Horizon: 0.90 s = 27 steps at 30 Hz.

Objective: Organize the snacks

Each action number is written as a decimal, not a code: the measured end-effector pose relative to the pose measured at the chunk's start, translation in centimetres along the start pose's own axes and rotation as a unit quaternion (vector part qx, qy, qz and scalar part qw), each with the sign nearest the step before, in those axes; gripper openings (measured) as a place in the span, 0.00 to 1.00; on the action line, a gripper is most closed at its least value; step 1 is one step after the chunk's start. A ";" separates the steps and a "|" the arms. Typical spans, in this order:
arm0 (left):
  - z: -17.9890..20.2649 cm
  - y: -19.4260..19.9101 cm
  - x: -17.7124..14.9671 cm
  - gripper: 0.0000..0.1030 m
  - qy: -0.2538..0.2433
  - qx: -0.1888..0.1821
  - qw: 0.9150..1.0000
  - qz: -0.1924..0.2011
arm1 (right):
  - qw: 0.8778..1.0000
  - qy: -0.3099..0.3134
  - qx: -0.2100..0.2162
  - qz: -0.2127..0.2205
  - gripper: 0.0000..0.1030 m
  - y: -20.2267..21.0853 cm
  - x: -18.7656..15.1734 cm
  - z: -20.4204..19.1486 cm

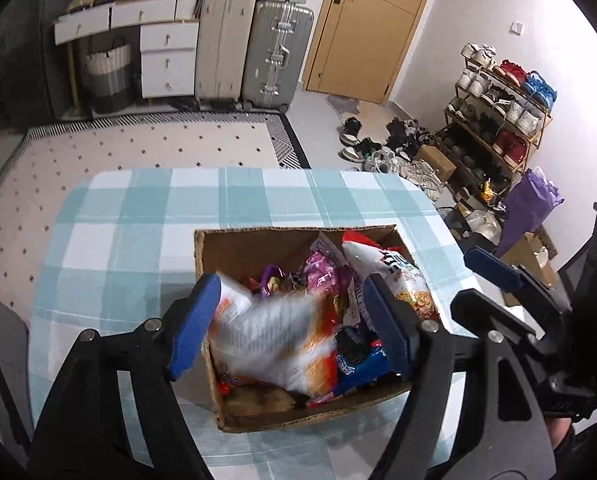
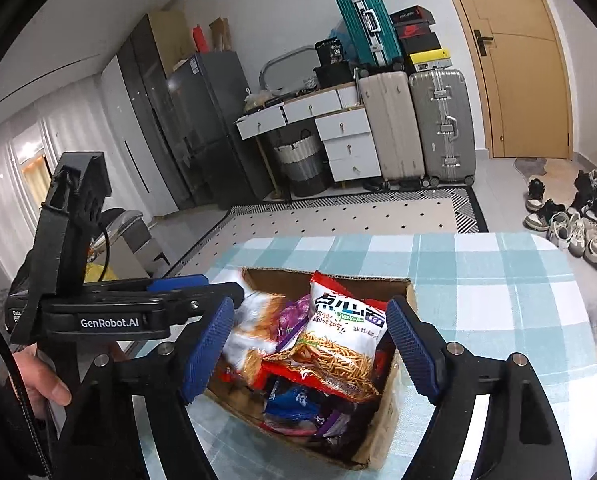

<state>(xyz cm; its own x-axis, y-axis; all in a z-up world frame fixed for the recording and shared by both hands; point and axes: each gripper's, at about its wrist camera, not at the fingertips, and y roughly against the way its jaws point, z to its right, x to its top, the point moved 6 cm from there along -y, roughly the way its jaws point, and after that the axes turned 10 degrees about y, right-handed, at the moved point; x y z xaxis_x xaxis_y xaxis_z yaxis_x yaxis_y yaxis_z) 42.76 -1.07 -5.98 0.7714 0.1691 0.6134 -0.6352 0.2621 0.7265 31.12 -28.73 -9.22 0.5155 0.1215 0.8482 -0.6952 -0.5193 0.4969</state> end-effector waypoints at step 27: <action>0.0 12.1 -4.4 0.84 -0.024 0.030 0.996 0.079 | 0.997 0.034 -0.024 0.067 0.81 10.5 -0.6 -4.9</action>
<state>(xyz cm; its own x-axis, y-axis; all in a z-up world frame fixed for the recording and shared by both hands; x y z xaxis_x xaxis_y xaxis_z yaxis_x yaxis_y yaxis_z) 31.65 1.36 0.15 0.6597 0.1584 0.7347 -0.7509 0.1788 0.6357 21.04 -30.10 -3.59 0.3827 0.1113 0.9171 -0.7796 -0.4938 0.3852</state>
